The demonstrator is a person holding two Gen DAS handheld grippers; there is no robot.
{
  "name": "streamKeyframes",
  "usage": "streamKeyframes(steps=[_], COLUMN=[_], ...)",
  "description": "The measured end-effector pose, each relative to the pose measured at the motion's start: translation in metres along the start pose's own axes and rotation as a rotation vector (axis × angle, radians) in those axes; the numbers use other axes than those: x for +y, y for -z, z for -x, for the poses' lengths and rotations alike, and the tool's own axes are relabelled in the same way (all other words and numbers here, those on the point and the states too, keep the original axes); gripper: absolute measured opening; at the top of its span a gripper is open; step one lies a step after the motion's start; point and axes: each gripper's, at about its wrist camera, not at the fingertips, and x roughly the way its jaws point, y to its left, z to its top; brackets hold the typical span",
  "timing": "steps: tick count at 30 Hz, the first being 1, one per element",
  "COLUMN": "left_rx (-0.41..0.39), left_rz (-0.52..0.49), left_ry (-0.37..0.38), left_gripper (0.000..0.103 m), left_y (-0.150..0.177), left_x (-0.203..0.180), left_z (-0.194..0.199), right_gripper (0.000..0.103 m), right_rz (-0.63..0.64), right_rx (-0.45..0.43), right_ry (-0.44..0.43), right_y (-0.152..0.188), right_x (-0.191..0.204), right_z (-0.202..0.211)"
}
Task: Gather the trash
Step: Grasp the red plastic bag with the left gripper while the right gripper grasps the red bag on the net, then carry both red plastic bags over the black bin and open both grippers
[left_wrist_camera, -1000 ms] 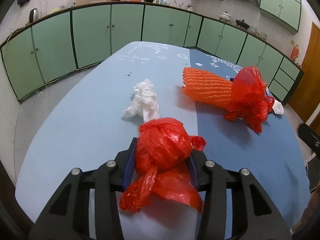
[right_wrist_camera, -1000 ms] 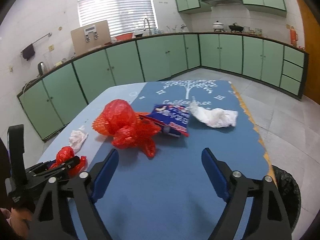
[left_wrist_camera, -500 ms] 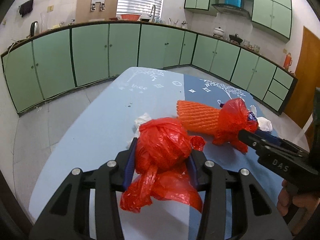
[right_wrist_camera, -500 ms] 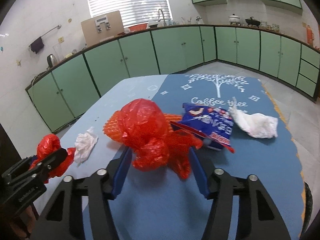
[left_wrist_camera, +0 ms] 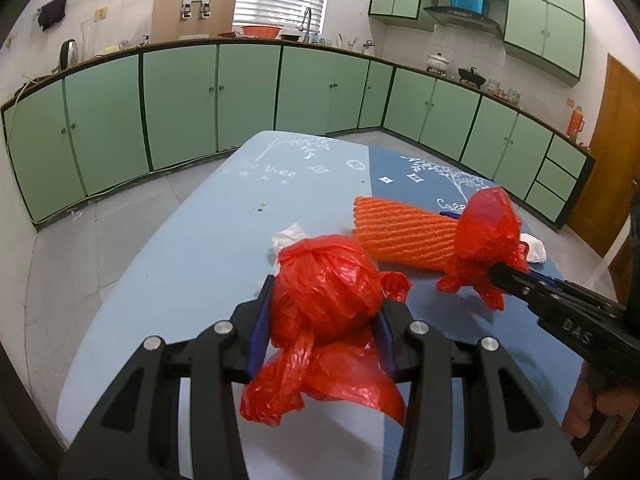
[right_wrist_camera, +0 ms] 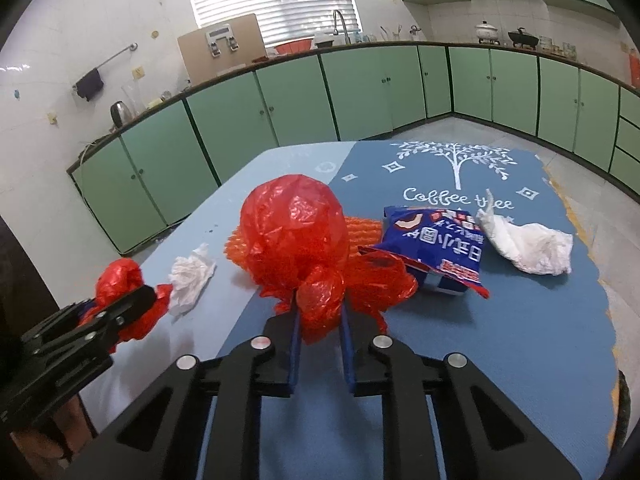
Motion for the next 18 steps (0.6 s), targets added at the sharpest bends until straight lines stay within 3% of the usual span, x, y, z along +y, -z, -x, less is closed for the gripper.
streamKeyframes(steps=[9, 18], left_rx=[-0.018, -0.037], left_rz=[-0.035, -0.098], left_ry=[0.061, 0.173], left_gripper=[0.042, 0.042], left_y=[0.001, 0.003], left_x=[-0.024, -0.07], left_z=[0.013, 0.028], right_gripper=[0.016, 0.016], right_rz=[-0.022, -0.085], right_rx=[-0.048, -0.1], right_ry=[0.021, 0.104], right_y=[0.006, 0.016], right_x=[-0.012, -0.045], right_z=[0.051, 0.105])
